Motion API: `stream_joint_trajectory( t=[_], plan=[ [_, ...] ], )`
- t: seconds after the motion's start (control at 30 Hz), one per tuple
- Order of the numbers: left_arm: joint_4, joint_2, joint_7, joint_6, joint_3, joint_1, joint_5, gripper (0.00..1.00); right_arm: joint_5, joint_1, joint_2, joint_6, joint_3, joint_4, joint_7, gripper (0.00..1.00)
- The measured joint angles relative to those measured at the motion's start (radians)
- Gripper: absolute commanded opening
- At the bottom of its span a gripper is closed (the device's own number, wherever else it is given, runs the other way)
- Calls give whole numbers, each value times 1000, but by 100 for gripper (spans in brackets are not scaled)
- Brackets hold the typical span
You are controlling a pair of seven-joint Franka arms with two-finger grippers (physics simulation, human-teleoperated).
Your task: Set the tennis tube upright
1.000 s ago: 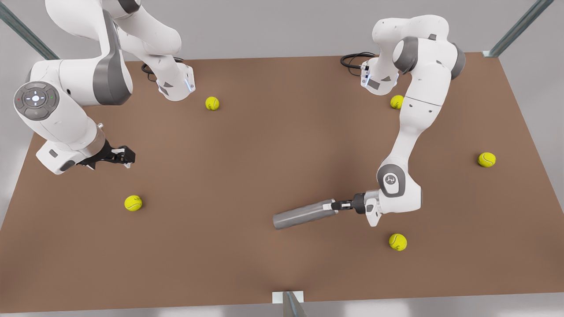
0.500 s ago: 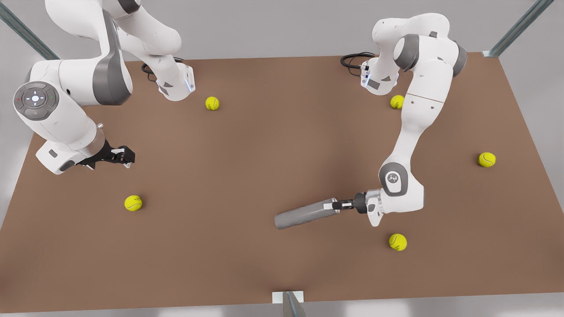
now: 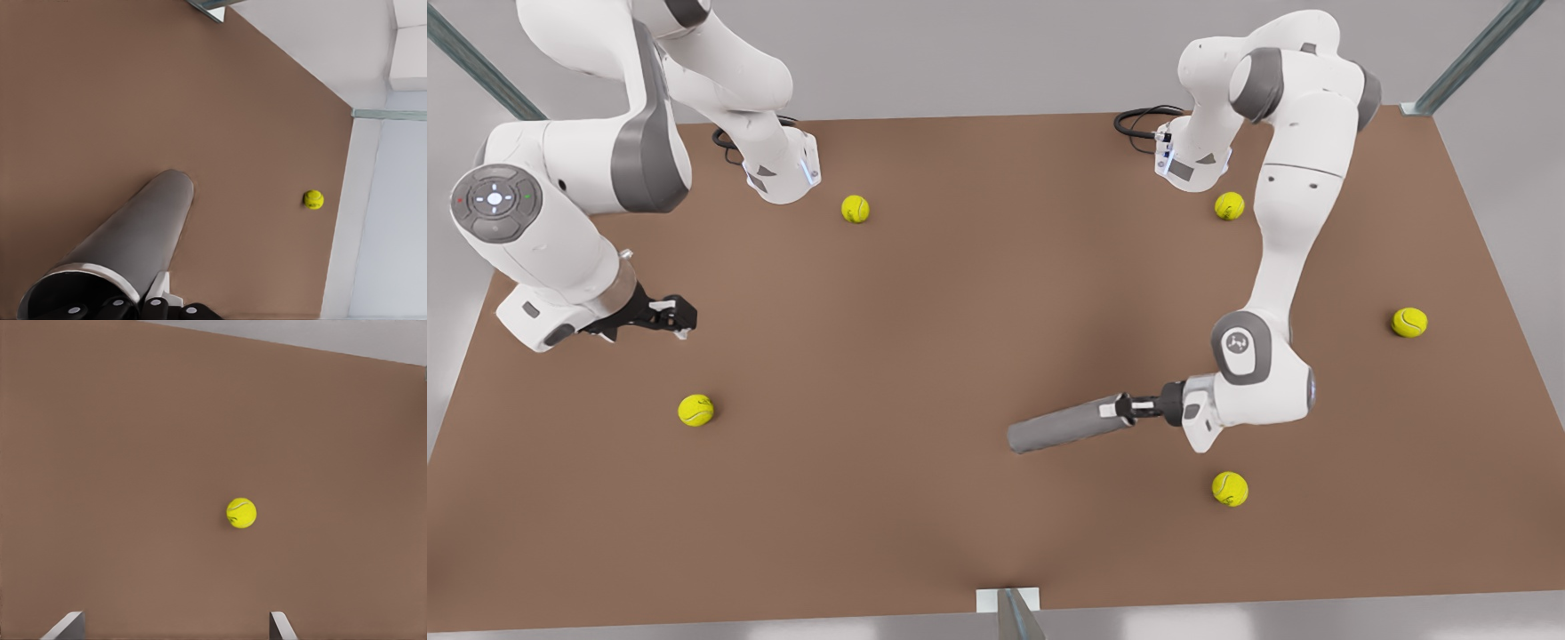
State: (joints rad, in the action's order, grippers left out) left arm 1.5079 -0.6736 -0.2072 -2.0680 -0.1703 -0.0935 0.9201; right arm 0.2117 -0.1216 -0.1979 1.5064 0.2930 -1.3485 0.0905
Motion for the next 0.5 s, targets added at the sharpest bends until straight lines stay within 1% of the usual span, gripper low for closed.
stream_joint_trajectory(
  t=[0.33,0.5],
  plan=[
    [0,38,33,19,3,0,-94,21,-2,-6,0,-2,-5,-1,-2,100],
    [0,73,34,52,38,0,-148,21,-2,-8,0,-3,-6,0,0,100]
  ],
)
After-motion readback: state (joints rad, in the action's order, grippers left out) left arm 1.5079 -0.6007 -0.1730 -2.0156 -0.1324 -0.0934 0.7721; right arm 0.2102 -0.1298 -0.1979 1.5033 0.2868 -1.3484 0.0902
